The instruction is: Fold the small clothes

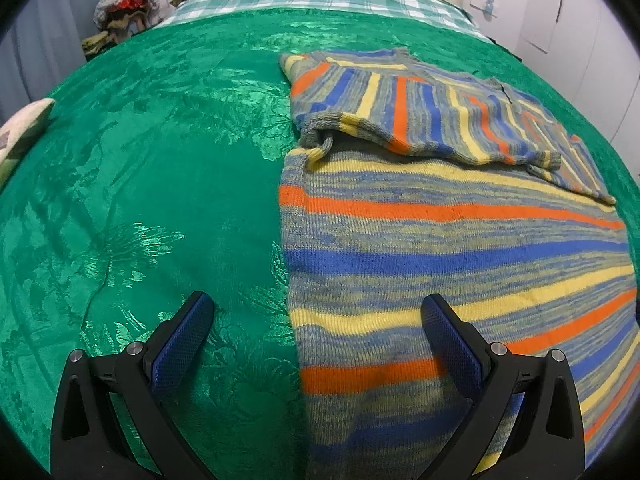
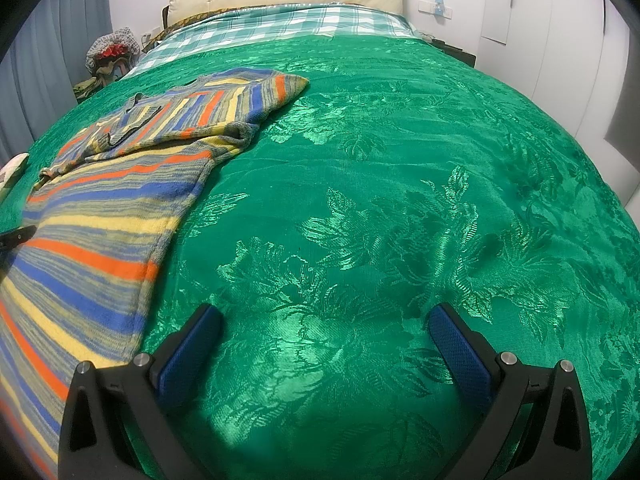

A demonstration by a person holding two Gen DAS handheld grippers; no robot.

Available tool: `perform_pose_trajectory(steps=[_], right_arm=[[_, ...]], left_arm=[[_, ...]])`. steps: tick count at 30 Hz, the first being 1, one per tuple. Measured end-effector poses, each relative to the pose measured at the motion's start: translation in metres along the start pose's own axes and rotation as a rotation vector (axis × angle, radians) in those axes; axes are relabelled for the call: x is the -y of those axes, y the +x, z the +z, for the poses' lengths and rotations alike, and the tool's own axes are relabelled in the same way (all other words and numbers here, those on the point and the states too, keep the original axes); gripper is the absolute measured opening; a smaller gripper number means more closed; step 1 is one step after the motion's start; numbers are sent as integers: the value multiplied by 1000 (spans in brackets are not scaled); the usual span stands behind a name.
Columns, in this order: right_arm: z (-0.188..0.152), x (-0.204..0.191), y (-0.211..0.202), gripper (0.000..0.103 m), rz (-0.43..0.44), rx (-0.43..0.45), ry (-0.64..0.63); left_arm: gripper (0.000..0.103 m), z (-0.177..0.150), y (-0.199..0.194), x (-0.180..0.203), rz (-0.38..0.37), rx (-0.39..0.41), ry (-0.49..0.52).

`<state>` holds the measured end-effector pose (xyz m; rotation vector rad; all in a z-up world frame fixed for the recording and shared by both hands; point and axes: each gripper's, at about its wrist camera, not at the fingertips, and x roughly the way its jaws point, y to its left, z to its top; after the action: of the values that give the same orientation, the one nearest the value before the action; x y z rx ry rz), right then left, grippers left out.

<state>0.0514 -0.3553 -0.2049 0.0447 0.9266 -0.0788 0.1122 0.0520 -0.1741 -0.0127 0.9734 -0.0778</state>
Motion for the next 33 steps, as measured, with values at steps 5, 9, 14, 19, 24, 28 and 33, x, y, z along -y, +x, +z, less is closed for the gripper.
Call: perform_pose_trajectory(steps=[5,9,14,19,24,28,33], right_arm=[[0,0,0,103,-2,-1,-1],[5,1,-2,103,18,-51,-9],[12,7,-45,102,194,-286,-50],[-23,-5,-97,102,515,-480,2],[-55,-13,-87,96,603,-607,191],[-63,-28,-70,88,585,-604,224],[-71,-40,-64,6,552,-649,217]], left_arm=[[103,0,-4,0,-2,-4,11],[97,-7,-42,-18,-52,-73,-14],[97,-50,-121,-51,-108,-83,-37],[93,-86,-128,-25,-251,-279,40],[78,-102,-112,7,-195,-383,132],[59,-103,-111,18,-162,-414,175],[5,-109,-102,21,-194,-506,191]])
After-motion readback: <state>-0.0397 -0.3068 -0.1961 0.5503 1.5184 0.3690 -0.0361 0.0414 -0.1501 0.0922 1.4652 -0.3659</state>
